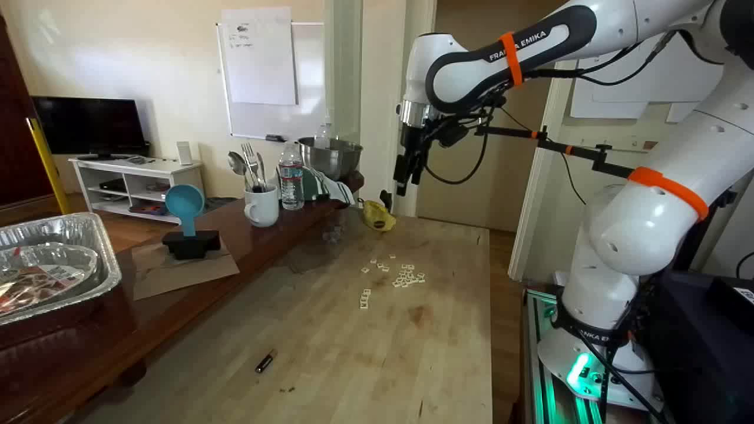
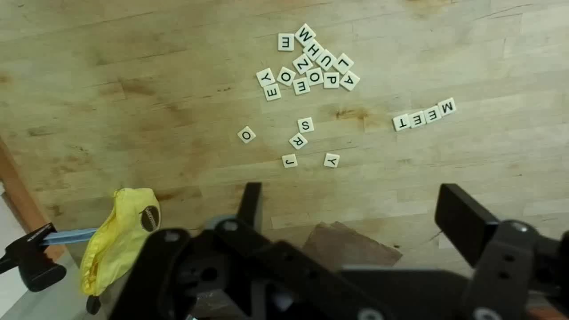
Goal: Spell the word aloe using the tile letters
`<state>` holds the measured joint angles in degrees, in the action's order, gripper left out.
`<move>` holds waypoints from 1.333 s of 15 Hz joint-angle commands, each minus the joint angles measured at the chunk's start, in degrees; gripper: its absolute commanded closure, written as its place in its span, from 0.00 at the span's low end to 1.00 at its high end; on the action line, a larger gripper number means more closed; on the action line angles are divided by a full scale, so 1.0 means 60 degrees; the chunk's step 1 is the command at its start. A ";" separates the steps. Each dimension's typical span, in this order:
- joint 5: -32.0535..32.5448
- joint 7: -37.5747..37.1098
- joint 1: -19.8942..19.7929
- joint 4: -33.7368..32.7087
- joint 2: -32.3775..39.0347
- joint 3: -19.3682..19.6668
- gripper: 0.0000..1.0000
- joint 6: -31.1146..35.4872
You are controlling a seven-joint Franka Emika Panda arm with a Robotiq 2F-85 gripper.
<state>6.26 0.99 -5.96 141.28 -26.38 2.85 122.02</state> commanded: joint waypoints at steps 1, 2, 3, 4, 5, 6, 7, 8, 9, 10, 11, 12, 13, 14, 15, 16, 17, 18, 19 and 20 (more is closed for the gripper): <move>0.0024 -0.0018 0.0053 -0.0019 0.0001 0.0049 0.00 -0.0027; 0.0024 -0.0018 0.0053 -0.0019 0.0001 0.0049 0.00 -0.0027; 0.0024 -0.0018 0.0053 -0.0019 0.0001 0.0049 0.00 -0.0027; 0.0024 -0.0018 0.0053 -0.0019 0.0001 0.0049 0.00 -0.0027; 0.0024 -0.0018 0.0053 -0.0019 0.0001 0.0049 0.00 -0.0027; 0.0024 -0.0017 0.0053 -0.0019 0.0001 0.0049 0.00 -0.0027; 0.0015 0.0241 0.0181 0.0115 0.0171 0.0032 0.00 0.0001; 0.0029 0.0422 0.0275 0.0292 0.0315 0.0009 0.00 0.0134; -0.0031 0.0703 0.0408 0.0462 0.0419 0.0034 0.00 0.0264; -0.0087 0.1176 0.0583 0.0730 0.0528 0.0092 0.00 0.0547; -0.0196 0.1600 0.0745 0.0940 0.0643 0.0151 0.00 0.0765; -0.0166 0.1889 0.0837 0.1124 0.0787 0.0148 0.00 0.1069; -0.0195 0.2277 0.0948 0.1292 0.0975 0.0199 0.00 0.1457; -0.0185 0.2601 0.1035 0.1468 0.1140 0.0215 0.00 0.1916; -0.0197 0.2923 0.1114 0.1592 0.1364 0.0240 0.00 0.2312; -0.0227 0.3241 0.1191 0.1692 0.1589 0.0274 0.00 0.2705; -0.0267 0.3630 0.1265 0.1775 0.1804 0.0321 0.00 0.3084; -0.0323 0.3951 0.1321 0.1831 0.2042 0.0365 0.00 0.3416; -0.0472 0.4415 0.1405 0.1868 0.2295 0.0461 0.00 0.3736; -0.0688 0.4883 0.1479 0.1880 0.2531 0.0556 0.00 0.3967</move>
<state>5.27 22.76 1.02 152.10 -15.33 4.01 141.14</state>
